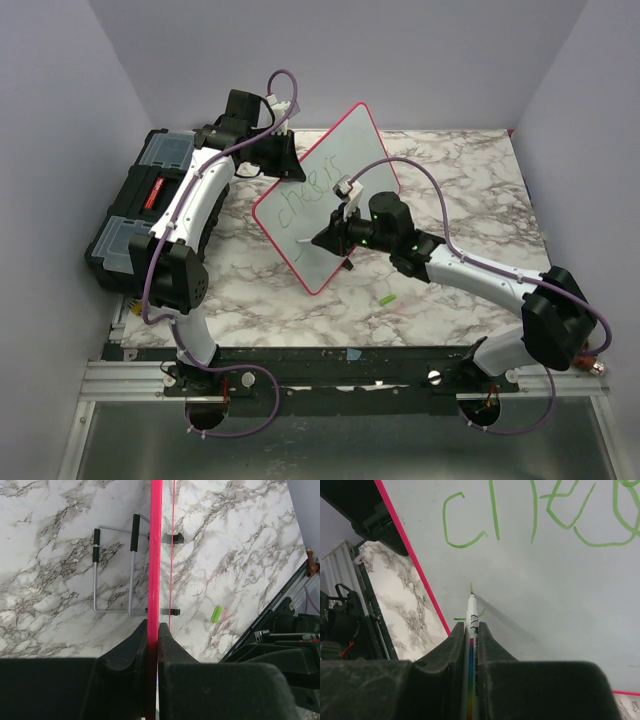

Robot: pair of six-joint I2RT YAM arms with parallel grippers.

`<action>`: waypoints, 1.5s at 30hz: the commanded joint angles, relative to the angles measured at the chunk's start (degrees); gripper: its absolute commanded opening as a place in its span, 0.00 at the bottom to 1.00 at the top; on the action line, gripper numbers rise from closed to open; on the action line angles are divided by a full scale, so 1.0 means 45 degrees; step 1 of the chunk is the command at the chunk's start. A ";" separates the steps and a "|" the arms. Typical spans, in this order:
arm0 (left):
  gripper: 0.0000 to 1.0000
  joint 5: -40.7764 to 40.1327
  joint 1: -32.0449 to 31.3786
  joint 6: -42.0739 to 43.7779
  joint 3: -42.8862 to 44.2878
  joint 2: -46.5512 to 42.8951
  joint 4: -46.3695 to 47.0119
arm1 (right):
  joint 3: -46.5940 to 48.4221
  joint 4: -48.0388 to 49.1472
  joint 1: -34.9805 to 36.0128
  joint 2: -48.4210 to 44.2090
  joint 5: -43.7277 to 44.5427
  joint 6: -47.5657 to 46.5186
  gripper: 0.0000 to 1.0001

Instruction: Write a sentence on the whiteboard

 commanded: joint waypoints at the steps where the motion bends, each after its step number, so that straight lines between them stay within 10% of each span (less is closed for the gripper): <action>1: 0.00 -0.1049 0.0085 0.0652 0.0495 0.0037 0.0173 | -0.0409 -0.0549 -0.0022 0.0111 -0.0207 -0.0003 0.01; 45: 0.00 -0.0368 0.0224 0.0832 0.0729 0.0449 0.0227 | -0.0455 -0.0013 -0.0022 -0.0971 0.2367 0.0716 0.01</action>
